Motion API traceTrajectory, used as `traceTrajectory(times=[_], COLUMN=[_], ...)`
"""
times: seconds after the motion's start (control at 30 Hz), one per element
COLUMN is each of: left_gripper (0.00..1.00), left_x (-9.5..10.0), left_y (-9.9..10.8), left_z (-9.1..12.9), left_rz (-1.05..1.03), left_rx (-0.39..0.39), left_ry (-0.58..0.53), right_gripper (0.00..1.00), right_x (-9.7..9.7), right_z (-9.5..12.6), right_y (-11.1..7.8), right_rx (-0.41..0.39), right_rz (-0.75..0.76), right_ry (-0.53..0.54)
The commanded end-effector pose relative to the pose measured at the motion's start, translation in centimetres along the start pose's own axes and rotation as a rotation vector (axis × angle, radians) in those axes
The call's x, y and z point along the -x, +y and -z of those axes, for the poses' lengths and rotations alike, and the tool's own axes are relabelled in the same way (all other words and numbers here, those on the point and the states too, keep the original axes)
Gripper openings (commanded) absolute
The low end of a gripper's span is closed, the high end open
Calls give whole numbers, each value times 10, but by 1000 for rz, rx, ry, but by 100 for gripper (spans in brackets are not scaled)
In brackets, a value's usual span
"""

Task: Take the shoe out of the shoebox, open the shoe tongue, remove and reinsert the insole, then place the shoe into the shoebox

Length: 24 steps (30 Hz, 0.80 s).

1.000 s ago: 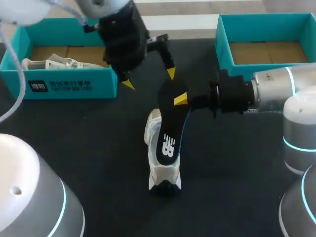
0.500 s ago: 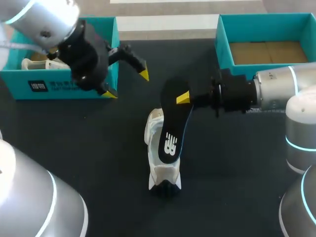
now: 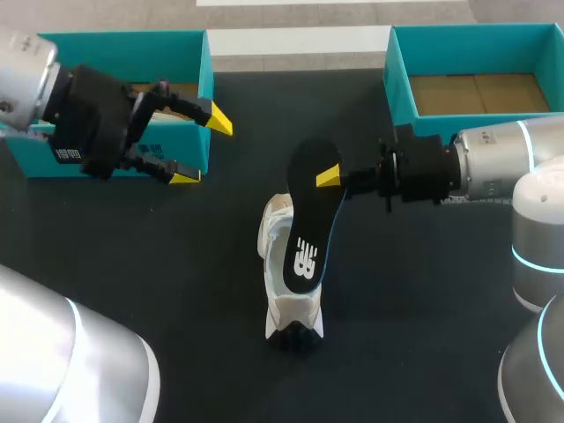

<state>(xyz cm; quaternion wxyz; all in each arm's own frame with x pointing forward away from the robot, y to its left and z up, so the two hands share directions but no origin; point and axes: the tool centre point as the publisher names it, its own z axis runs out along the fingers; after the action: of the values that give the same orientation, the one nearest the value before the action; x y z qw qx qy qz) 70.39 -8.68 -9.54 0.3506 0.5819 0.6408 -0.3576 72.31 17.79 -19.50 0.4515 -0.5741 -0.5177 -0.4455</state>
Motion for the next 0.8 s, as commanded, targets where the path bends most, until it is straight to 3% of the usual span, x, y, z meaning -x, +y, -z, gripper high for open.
traceTrajectory(times=[0.03, 0.4, 0.43, 0.5, 0.53, 0.8], left_gripper=[100, 100, 100, 100, 100, 100], left_x=[-6, -6, -11, -25, -28, -43], left_y=[-1, -1, 0, 8, 10, 25], left_z=[-3, -3, -8, -15, -17, -26], left_rz=[-3, -3, -4, -49, 0, -45], left_rx=[5, 5, -13, 27, 17, 38], left_ry=[-435, -435, -467, -442, -498, -514], right_gripper=[0, 0, 0, 0, 0, 0], right_x=[1, -2, -3, -6, -7, -17], right_z=[1, -5, -6, -6, -6, -14], right_y=[-4, -10, -11, -11, -11, -12], right_rx=[5, 0, 3, 10, 9, 0], right_rz=[-5, -16, -16, -19, -20, -21], right_ry=[0, 36, 40, 63, 68, 104])
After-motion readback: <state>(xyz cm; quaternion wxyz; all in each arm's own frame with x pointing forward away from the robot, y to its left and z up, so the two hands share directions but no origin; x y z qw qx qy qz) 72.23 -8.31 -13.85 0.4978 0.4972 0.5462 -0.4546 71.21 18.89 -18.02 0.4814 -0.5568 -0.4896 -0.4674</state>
